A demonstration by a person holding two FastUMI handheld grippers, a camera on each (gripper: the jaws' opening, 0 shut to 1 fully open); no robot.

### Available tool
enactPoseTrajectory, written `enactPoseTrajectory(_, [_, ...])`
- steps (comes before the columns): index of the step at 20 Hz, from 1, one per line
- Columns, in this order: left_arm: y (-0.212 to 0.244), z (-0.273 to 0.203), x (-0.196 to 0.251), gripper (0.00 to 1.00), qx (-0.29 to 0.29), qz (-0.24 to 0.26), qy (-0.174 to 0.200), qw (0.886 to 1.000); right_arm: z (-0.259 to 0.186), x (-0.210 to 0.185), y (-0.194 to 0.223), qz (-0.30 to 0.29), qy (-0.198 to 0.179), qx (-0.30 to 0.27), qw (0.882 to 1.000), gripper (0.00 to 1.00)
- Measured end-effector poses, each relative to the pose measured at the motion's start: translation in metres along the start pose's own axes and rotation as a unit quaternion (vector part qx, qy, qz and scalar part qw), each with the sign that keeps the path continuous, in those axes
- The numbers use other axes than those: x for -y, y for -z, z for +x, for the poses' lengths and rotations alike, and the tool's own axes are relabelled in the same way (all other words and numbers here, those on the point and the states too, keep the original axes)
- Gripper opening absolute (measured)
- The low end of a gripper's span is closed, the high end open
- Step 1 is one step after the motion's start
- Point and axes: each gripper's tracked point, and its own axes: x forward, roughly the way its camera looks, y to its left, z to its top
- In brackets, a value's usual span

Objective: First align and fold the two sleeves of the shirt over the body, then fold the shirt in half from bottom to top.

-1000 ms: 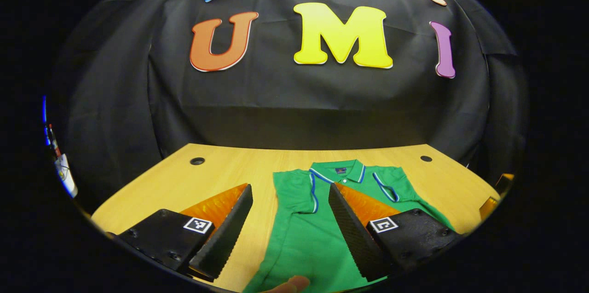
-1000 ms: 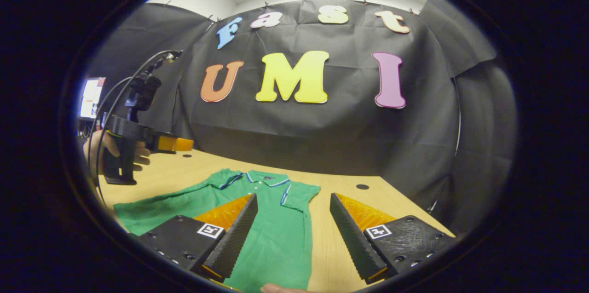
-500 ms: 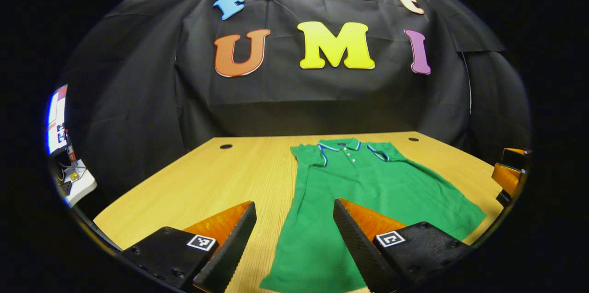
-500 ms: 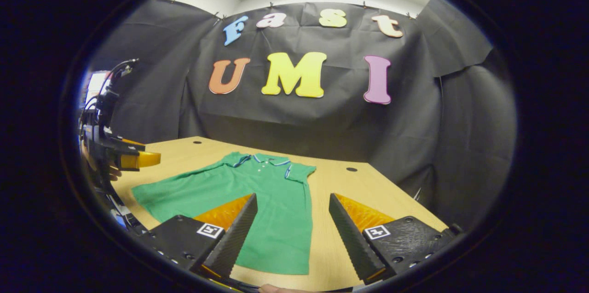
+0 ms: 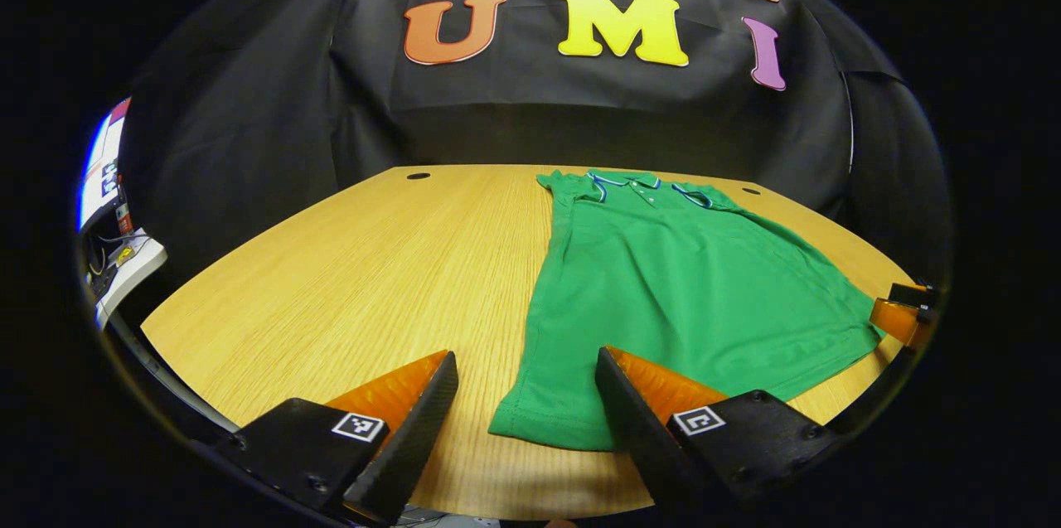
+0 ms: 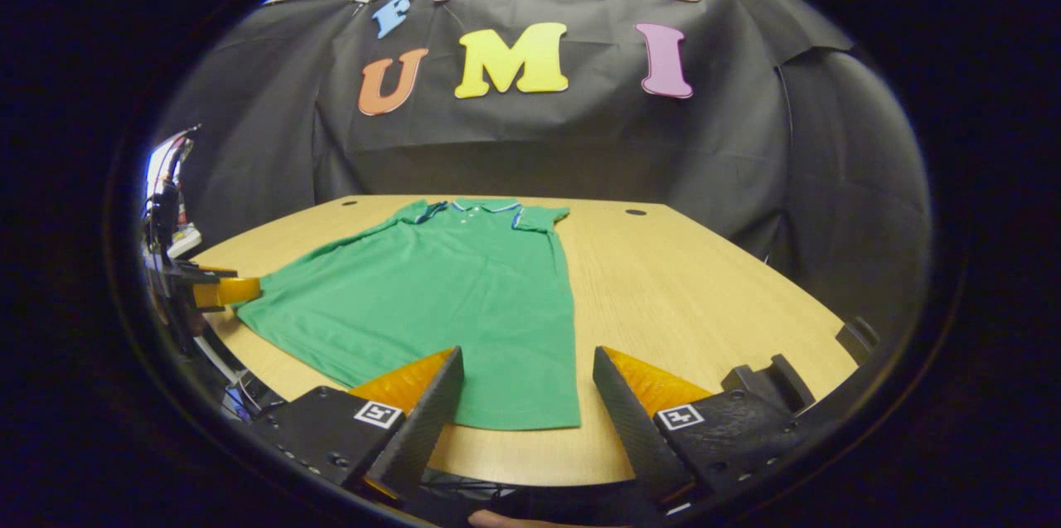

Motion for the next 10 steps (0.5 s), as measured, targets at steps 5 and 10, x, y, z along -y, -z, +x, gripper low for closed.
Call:
enactPoseTrajectory(5, [0.0, 0.003, 0.001, 1.0, 0.002, 0.001, -0.009, 1.0, 0.005, -0.001, 0.008, 0.021, -0.007, -0.018, 1.0, 0.95])
enactPoseTrajectory(10, [0.0, 0.002, 0.006, 0.88, -0.013, -0.002, -0.014, 1.0, 0.004, 0.012, 0.008, 0.041, 0.009, -0.027, 0.999, 0.97])
